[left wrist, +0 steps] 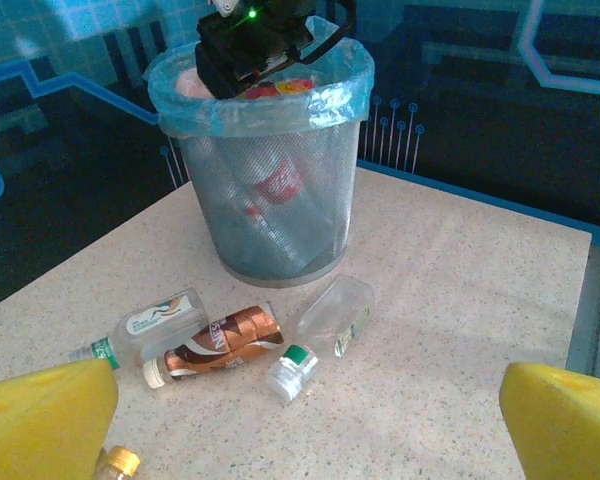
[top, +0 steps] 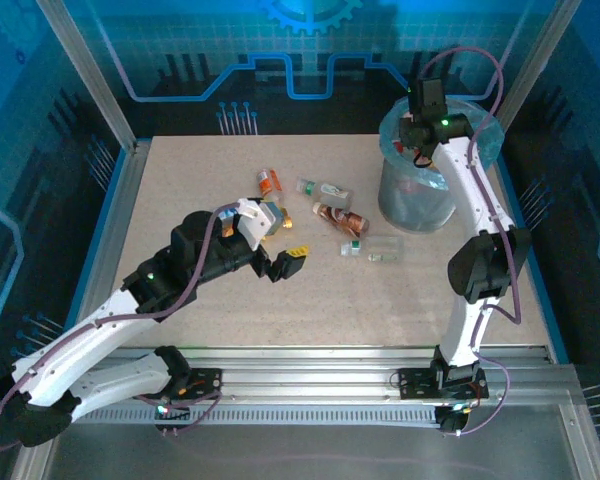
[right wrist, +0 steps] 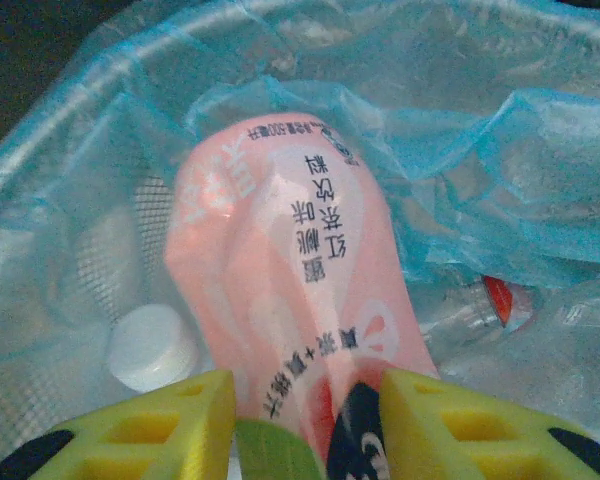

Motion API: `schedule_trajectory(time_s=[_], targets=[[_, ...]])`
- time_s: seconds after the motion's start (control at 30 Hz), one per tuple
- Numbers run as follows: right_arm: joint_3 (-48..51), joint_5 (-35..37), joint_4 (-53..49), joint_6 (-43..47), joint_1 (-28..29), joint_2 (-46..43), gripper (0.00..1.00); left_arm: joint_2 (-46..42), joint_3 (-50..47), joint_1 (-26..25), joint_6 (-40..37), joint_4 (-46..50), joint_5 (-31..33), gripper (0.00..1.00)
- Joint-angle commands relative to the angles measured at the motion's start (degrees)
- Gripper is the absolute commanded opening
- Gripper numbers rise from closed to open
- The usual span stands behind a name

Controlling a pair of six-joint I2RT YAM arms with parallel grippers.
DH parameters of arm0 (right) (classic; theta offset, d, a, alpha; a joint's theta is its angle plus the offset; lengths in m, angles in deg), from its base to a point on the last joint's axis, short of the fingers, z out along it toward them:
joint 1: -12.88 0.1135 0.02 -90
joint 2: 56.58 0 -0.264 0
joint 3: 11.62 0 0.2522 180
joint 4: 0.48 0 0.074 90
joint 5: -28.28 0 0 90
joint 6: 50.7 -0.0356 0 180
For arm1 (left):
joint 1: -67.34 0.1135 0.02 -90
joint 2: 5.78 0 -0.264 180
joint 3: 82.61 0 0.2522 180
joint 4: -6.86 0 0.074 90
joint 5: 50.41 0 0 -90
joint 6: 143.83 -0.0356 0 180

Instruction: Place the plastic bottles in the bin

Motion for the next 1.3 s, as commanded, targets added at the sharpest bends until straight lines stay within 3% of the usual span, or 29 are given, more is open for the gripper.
schedule_trajectory(time_s=[0.0,0.2,0.4,0.57,0.8,1.07,1.27], targets=[[1.03,-0.55,0.15,-0.58,-0.85,-0.75,0.43,-0.67,-1.51,-0.51,1.0,-1.43,1.51,0.99],[-1.42,5.04,-1.58,0.32,-0.65,1.34,0.5,-0.85,-1.9,-0.6,0.74,-0.93,1.59,0.99],[-7.74,2.77,-5.66,-0.82,-0.07,3.24,0.64,-1.68,-2.23,-0.44,0.94,-0.91,2.0,0.99],[-12.68,2.35,-5.83,-0.06,2.35,1.85,0.74,-3.3,-2.87,-0.53,0.81,-0.43,3.25,0.99],[-18.71,2.48,-7.02,2.8,8.9,-1.01,0.78,-6.03,-3.3,-0.44,0.24,0.4,5.95,0.99],[-11.76,-8.0,-3.66,13.32,24.47,-4.55,0.77,-8.27,-2.82,-0.45,7.86,3.84,19.6,0.99],[-6.71,-13.89,-4.34,15.55,30.83,-1.15,0.76,-9.53,-0.49,-0.28,15.62,12.47,31.26,0.99]])
